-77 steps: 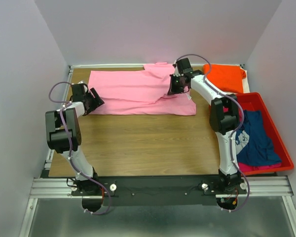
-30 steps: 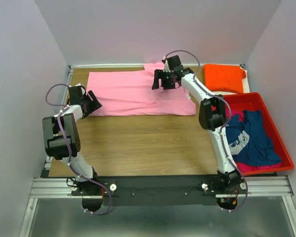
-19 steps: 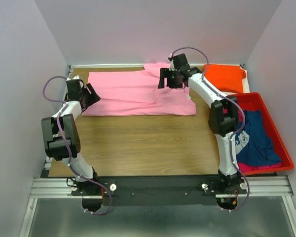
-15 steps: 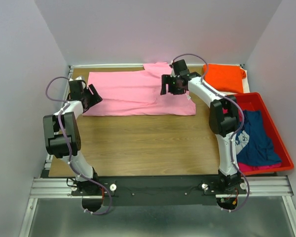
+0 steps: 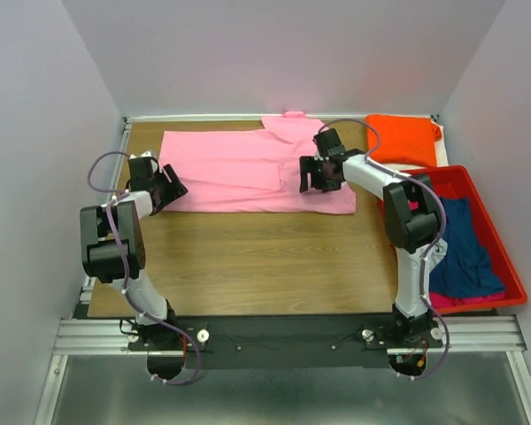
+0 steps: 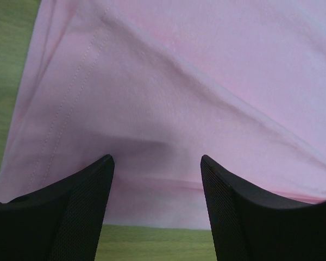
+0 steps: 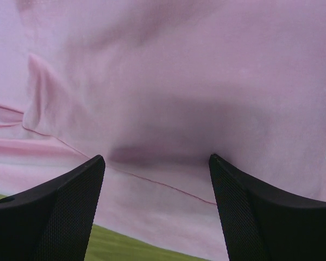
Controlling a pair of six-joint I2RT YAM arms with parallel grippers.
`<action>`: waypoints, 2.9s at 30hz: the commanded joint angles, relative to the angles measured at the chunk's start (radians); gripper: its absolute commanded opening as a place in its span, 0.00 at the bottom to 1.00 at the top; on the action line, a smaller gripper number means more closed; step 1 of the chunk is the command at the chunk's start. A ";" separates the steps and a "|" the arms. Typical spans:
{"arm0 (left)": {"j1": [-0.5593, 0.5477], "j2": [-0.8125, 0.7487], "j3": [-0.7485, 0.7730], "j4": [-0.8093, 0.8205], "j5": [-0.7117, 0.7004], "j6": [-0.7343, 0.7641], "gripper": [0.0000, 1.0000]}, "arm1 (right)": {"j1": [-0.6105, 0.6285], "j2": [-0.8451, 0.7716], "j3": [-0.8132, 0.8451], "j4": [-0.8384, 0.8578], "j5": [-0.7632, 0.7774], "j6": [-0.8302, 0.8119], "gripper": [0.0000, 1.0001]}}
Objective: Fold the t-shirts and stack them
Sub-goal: Fold the tshirt
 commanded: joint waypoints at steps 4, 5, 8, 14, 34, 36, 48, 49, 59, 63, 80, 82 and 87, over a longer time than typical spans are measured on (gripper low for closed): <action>0.012 -0.101 -0.132 -0.115 -0.098 -0.009 0.73 | -0.008 -0.135 -0.249 -0.084 0.091 0.057 0.84; 0.013 -0.115 -0.142 -0.125 -0.100 -0.014 0.73 | -0.009 -0.170 -0.278 -0.087 0.080 0.063 0.84; 0.012 -0.186 -0.201 -0.144 -0.101 -0.029 0.72 | -0.008 -0.233 -0.365 -0.114 0.016 0.097 0.83; 0.012 -0.345 -0.266 -0.202 -0.104 -0.054 0.72 | -0.008 -0.339 -0.462 -0.127 -0.035 0.126 0.82; 0.020 -0.060 0.210 -0.297 -0.224 0.141 0.59 | -0.057 -0.249 -0.119 -0.163 0.124 0.144 0.83; 0.018 -0.048 0.211 -0.293 -0.195 0.141 0.58 | -0.069 -0.233 -0.091 -0.163 0.123 0.138 0.83; -0.031 0.053 0.194 -0.274 -0.200 0.146 0.52 | -0.152 -0.175 -0.106 -0.133 0.143 0.108 0.82; -0.036 0.056 0.199 -0.273 -0.197 0.146 0.52 | -0.156 -0.172 -0.109 -0.130 0.138 0.105 0.81; -0.053 0.096 0.225 -0.289 -0.210 0.147 0.43 | -0.158 -0.121 -0.172 -0.091 0.095 0.111 0.67; -0.051 0.102 0.231 -0.305 -0.250 0.153 0.42 | -0.157 -0.107 -0.175 -0.085 0.095 0.112 0.65; -0.053 0.133 0.285 -0.368 -0.316 0.162 0.07 | -0.158 -0.049 -0.221 -0.081 0.159 0.131 0.59; -0.053 0.135 0.294 -0.378 -0.333 0.164 0.06 | -0.158 -0.046 -0.226 -0.081 0.167 0.134 0.58; -0.050 0.135 0.306 -0.398 -0.348 0.167 0.01 | -0.160 -0.038 -0.229 -0.081 0.172 0.140 0.57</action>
